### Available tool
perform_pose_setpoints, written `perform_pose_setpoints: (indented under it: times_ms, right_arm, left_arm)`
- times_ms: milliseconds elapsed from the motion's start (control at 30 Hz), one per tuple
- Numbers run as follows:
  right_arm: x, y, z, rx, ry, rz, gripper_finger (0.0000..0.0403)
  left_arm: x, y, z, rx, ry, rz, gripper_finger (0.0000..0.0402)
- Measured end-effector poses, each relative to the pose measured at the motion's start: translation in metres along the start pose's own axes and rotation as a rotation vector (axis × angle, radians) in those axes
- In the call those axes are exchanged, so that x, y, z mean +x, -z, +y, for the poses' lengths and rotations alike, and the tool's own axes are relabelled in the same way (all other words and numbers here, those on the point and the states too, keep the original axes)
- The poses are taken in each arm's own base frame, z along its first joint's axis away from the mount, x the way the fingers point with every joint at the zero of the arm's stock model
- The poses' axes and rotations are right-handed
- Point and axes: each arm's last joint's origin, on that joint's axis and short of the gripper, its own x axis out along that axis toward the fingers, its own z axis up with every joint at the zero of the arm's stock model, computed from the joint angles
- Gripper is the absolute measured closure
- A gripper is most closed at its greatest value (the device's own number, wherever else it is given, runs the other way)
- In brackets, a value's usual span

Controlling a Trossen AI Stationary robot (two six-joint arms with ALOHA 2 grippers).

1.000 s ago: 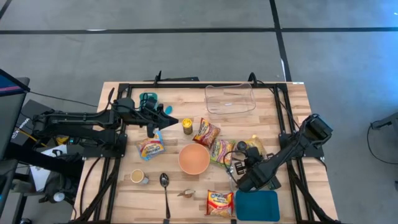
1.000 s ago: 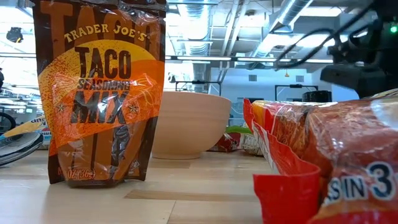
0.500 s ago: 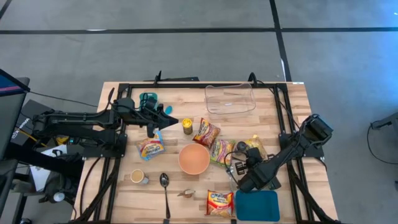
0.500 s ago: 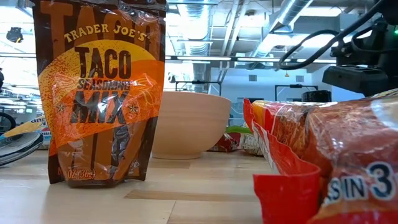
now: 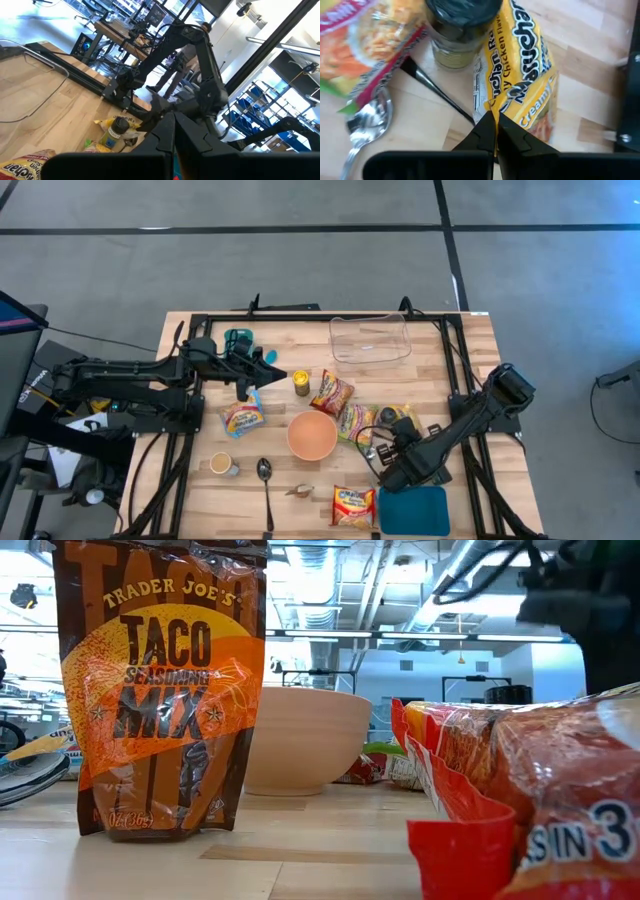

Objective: Pick & Place Food Item
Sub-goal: Put the yellow noodle pack into the transparent bin

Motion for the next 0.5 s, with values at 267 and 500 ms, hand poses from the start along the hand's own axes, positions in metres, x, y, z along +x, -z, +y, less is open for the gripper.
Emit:
perform_pose_setpoints:
  times_ms: [267, 500]
  right_arm:
    - [-0.035, -0.009, -0.004, -0.035, 0.024, -0.011, 0.0402]
    - [-0.058, -0.013, -0.004, -0.036, -0.034, 0.013, 0.0403]
  left_arm:
    - [0.000, 0.000, 0.000, 0.000, 0.000, 0.000, 0.0400]
    - [0.000, 0.000, 0.000, 0.000, 0.000, 0.000, 0.0400]
